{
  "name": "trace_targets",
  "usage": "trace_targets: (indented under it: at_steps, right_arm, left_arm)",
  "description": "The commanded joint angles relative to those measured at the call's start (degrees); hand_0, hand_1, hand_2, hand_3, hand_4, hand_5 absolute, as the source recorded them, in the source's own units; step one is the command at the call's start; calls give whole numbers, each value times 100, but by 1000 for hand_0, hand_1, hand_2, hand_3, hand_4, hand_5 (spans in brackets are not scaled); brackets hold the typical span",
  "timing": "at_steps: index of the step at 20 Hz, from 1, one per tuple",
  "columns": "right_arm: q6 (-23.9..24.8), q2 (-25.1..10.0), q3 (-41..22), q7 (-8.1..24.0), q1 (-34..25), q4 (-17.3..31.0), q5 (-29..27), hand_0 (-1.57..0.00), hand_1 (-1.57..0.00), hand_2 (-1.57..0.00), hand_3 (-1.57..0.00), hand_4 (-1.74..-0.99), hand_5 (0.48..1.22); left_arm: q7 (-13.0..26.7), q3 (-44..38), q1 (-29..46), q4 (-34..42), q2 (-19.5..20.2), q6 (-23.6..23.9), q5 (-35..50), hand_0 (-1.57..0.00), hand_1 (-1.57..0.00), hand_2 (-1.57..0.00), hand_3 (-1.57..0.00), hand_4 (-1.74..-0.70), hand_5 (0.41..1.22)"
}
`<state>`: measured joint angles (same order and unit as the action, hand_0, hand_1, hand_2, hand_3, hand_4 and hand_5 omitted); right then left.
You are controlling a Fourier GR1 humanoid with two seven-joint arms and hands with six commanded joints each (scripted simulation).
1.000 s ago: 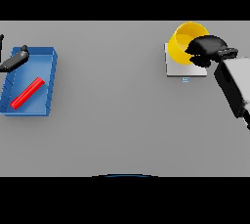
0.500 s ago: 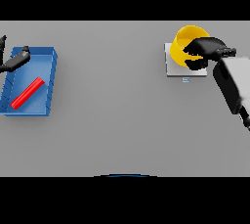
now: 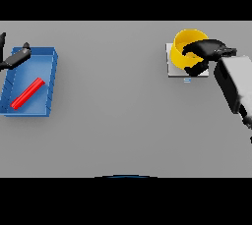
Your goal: Pick up the red beaker and tilt it to pour out 1 green nut into yellow bowl. Pick up the yellow bowl and place it on the metallic measuring scale.
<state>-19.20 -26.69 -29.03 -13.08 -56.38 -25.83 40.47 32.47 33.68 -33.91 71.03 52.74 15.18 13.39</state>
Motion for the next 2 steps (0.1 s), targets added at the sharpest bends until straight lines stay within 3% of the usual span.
trace_targets:
  at_steps: [1, 2]
  right_arm:
    - [15, -3, -7, -19, -8, 13, 12, -66, -59, -142, -365, -1316, 735]
    - [7, -3, -26, -60, -31, 8, 29, -53, -47, -115, -348, -1308, 733]
  left_arm:
    - [2, -8, 39, -2, 16, 8, 11, 1, 1, 1, 1, -820, 734]
    - [-27, -5, 15, -49, -21, 9, 0, 1, 1, 1, 1, -821, 734]
